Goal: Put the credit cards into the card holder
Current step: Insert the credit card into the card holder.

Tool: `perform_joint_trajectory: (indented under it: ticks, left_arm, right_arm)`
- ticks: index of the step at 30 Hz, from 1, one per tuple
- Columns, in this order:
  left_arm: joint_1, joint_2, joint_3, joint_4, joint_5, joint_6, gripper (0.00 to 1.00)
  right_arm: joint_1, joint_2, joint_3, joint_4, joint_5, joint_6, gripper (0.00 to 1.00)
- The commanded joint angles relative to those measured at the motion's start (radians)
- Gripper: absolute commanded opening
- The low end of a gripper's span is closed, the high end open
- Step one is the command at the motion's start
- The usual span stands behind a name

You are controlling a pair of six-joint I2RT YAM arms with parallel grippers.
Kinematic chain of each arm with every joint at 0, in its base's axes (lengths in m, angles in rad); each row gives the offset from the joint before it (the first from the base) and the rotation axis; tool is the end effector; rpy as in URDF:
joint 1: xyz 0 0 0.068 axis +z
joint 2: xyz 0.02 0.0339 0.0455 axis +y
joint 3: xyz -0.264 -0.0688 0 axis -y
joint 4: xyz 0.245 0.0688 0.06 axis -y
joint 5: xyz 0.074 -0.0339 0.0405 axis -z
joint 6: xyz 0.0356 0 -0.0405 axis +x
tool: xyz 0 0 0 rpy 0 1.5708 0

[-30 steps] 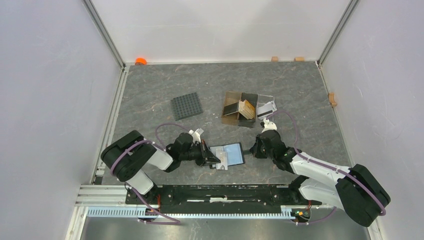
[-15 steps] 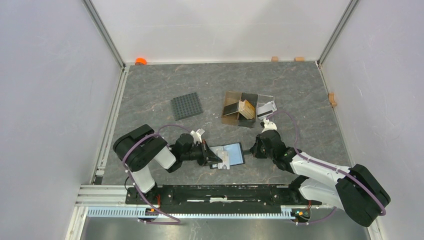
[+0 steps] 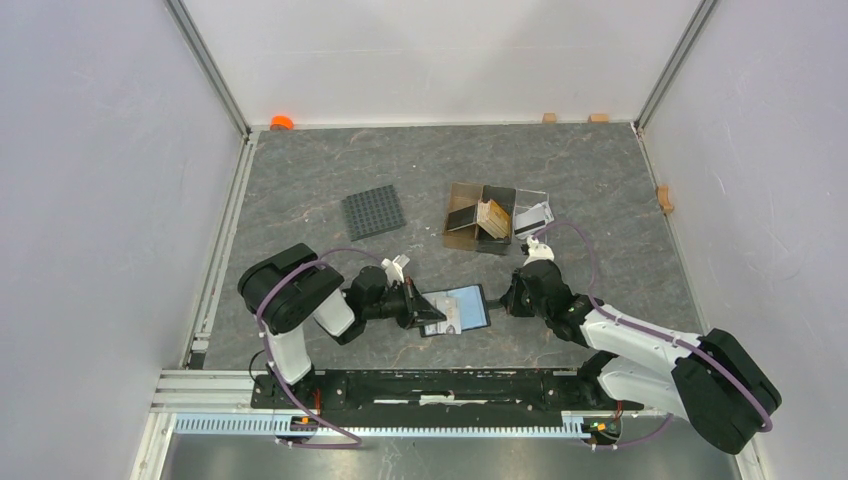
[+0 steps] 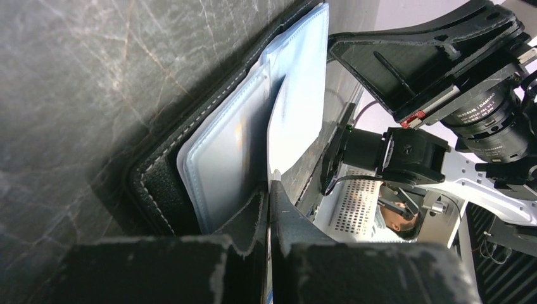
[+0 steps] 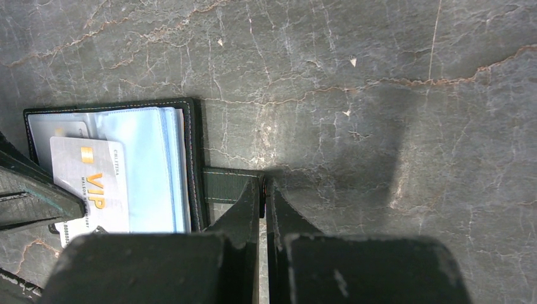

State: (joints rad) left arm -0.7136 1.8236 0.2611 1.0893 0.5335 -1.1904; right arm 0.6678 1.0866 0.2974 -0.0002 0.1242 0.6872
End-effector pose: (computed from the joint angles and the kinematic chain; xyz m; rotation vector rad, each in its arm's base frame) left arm 0.1705 -0.1716 0.0769 -0.1786 2.4476 -1.5893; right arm 0.1513 0.1137 0.1379 0.0851 2.4105 0.5057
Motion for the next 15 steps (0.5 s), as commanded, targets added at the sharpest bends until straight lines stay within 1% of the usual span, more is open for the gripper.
perform_joint_trajectory:
  ticks: [1,5,15]
  left_arm:
    - [0.012,0.037,0.012,-0.028,-0.088,0.015,0.02]
    - [0.015,0.047,0.015,-0.024,-0.1,0.02,0.02]
    - [0.016,0.099,0.029,0.055,-0.12,0.0,0.02]
  right_arm:
    - [0.007,-0.016,-0.002,-0.041,0.019,0.005,0.0]
    - [0.009,-0.023,-0.004,-0.047,0.025,0.004,0.0]
    - [0.013,-0.028,-0.006,-0.053,0.028,0.004,0.0]
